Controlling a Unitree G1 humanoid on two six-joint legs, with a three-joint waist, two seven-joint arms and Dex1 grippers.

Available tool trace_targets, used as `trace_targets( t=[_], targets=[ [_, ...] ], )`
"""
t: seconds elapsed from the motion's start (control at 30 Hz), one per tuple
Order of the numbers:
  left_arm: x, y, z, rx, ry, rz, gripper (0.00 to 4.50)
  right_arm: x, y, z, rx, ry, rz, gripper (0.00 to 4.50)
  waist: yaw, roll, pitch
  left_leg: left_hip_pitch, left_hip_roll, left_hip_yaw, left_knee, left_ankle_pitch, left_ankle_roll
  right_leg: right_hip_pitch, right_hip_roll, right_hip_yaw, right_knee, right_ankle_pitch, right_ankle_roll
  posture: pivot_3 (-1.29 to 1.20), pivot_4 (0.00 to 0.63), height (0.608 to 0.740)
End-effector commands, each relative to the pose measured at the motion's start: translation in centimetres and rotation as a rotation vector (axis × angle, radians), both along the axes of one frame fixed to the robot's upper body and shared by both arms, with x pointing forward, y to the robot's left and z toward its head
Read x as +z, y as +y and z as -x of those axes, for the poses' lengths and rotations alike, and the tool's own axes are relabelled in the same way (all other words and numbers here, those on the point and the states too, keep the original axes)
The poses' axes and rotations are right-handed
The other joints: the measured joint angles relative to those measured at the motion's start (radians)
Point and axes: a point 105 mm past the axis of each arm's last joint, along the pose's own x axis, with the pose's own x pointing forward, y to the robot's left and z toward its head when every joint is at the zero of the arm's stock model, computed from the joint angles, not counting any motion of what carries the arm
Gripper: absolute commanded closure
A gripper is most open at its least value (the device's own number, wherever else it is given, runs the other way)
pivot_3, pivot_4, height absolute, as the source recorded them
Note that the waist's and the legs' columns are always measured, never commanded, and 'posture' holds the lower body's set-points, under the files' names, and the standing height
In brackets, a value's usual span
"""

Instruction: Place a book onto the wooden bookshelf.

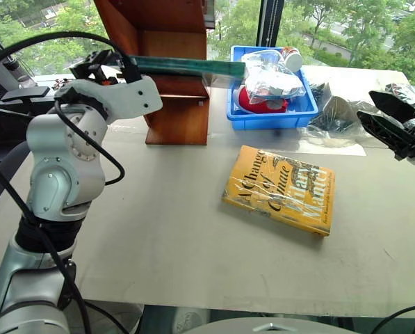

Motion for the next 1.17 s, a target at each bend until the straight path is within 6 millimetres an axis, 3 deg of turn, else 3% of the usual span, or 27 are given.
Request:
trace_targets(
  t=[0.03,0.27,0.4,0.5,0.57,0.63,0.7,0.83,0.97,1.03,1.17],
  targets=[
    [1.6,0.4,1.0,0.022,-0.073,-0.002,0.05,1.2,-0.1,0.5,0.009,-0.054,0.003,0.00,0.001,0.000,0.000,0.000,0.000,0.000,0.000,0.000,0.000,0.000,0.000,0.000,0.000,0.000,0.000,0.00,0.150,0.740],
    [1.0,-0.5,1.8,-0.027,-0.098,0.038,0.05,0.9,-0.4,0.6,-0.005,-0.045,0.004,0.00,0.000,0.000,0.000,0.000,0.000,0.000,0.000,0.000,0.000,0.000,0.000,0.000,0.001,0.000,0.000,0.00,0.150,0.740],
    [0.3,-2.9,3.0,-0.170,-0.160,0.101,0.05,0.4,-1.0,1.2,-0.022,-0.027,0.009,0.00,0.003,0.000,0.000,-0.001,0.000,-0.001,0.001,0.000,0.000,0.000,-0.001,0.000,0.001,0.000,0.000,0.00,0.150,0.740],
    [-2.5,-6.1,4.2,-0.369,-0.100,0.220,0.05,-1.0,-1.2,2.0,-0.037,0.010,0.053,0.00,0.006,0.001,-0.001,-0.001,0.000,-0.001,0.001,0.000,0.000,0.000,-0.002,0.000,0.001,0.000,0.000,0.00,0.150,0.740],
    [-5.0,-7.7,5.1,-0.492,-0.001,0.441,0.05,-2.4,-1.5,2.6,-0.058,0.041,0.084,0.00,0.006,0.001,-0.002,-0.001,0.000,0.000,0.001,0.000,0.000,0.000,-0.004,0.000,0.001,0.000,0.000,0.00,0.150,0.740],
    [-9.8,-9.6,7.0,-0.658,0.237,0.807,0.05,-5.0,-2.4,3.3,-0.147,0.079,0.139,0.00,0.005,0.002,-0.002,-0.001,0.001,0.000,0.001,0.000,0.000,0.000,-0.005,0.000,0.001,0.000,0.000,0.00,0.150,0.740],
    [-12.7,-9.6,8.5,-0.682,0.373,1.013,0.05,-7.3,-3.1,4.0,-0.233,0.101,0.209,0.00,0.003,0.001,-0.007,0.000,0.001,0.000,0.001,0.000,0.000,0.001,-0.005,0.000,0.000,0.000,0.000,0.00,0.150,0.740],
    [-16.0,-7.7,8.9,-0.599,0.500,1.271,0.05,-12.6,-4.2,7.1,-0.305,0.193,0.300,0.00,0.007,0.003,-0.008,0.002,0.001,-0.001,0.001,0.000,0.000,0.002,-0.002,-0.003,0.003,0.000,0.000,0.00,0.150,0.740],
    [-19.9,-6.5,9.8,-0.491,0.626,1.290,0.05,-16.3,-4.7,9.0,-0.304,0.245,0.403,0.00,-0.009,0.006,-0.009,0.022,0.001,0.002,0.001,0.000,0.000,0.018,0.000,0.002,0.002,-0.006,-0.001,0.00,0.150,0.740],
    [-21.2,-6.1,10.4,-0.456,0.669,1.277,0.05,-17.3,-5.0,9.4,-0.310,0.255,0.416,0.00,-0.026,0.004,-0.009,0.032,0.001,0.005,0.000,0.000,-0.001,0.025,0.000,0.006,-0.001,-0.006,-0.001,0.00,0.150,0.740],
    [-22.1,-5.8,11.1,-0.452,0.696,1.220,0.05,-18.6,-5.7,9.7,-0.330,0.273,0.427,0.00,-0.031,0.004,-0.009,0.033,0.005,0.003,-0.001,-0.001,-0.002,0.025,-0.001,0.009,-0.001,-0.006,-0.001,0.00,0.150,0.740]
  ],
)
